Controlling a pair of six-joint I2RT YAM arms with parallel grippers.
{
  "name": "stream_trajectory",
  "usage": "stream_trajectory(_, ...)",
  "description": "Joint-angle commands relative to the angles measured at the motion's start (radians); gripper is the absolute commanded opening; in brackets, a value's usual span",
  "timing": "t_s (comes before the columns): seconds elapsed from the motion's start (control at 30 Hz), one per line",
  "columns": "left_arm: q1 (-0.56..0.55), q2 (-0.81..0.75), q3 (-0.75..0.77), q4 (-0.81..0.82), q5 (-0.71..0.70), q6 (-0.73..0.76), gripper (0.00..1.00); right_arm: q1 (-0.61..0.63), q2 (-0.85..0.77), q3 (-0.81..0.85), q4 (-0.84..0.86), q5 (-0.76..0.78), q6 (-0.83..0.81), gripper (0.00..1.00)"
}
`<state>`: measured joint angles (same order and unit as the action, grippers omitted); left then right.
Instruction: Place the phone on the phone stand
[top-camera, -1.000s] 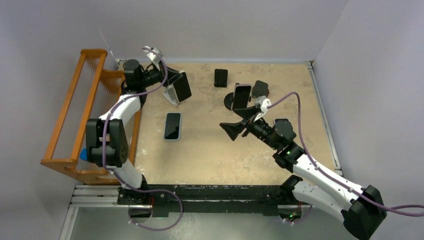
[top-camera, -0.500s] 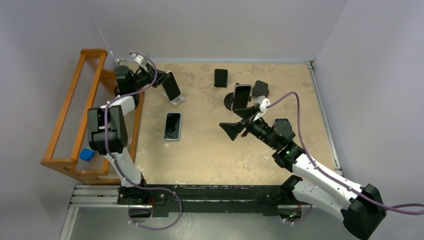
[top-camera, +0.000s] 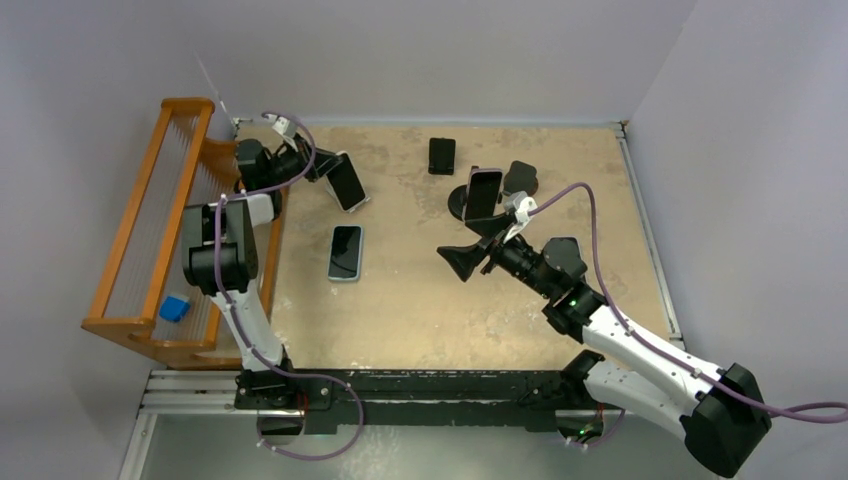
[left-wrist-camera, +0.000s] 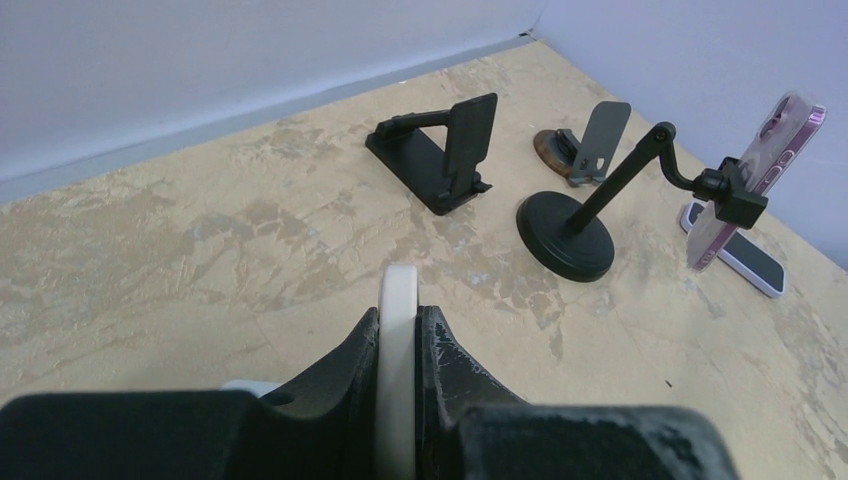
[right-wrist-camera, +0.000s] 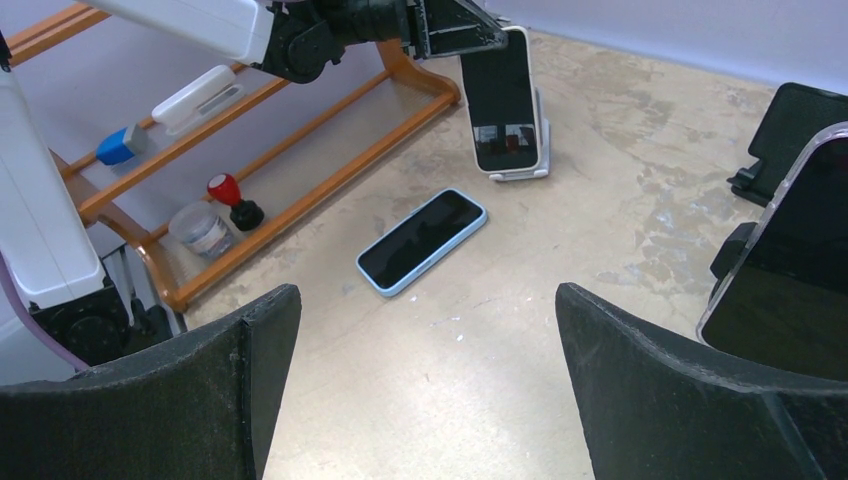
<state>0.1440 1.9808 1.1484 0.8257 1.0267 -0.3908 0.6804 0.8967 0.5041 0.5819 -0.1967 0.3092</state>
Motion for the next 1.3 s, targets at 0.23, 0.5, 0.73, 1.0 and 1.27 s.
stream_trajectory(0.23, 0.007, 0.013, 0.086, 0.111, 0.024, -0.037, 0.00, -0.002, -0.004, 0.001, 0.048, -0.004, -0.009, 0.99)
stream_trajectory(0.5, 0.006, 0.029, 0.116, 0.093, 0.023, -0.024, 0.00, -0.002, -0.005, -0.003, 0.047, -0.004, -0.009, 0.99)
stream_trajectory(0.73, 0.006, 0.040, 0.108, 0.070, 0.023, 0.009, 0.00, -0.002, 0.001, -0.004, 0.049, -0.004, -0.010, 0.99)
stream_trajectory(1.0, 0.005, 0.063, 0.088, 0.081, 0.013, 0.020, 0.00, -0.002, 0.006, -0.010, 0.052, 0.002, -0.009, 0.99)
stream_trajectory(1.27, -0.017, 0.077, 0.089, 0.069, 0.005, 0.058, 0.00, -0.002, 0.012, -0.017, 0.060, 0.003, -0.009, 0.99)
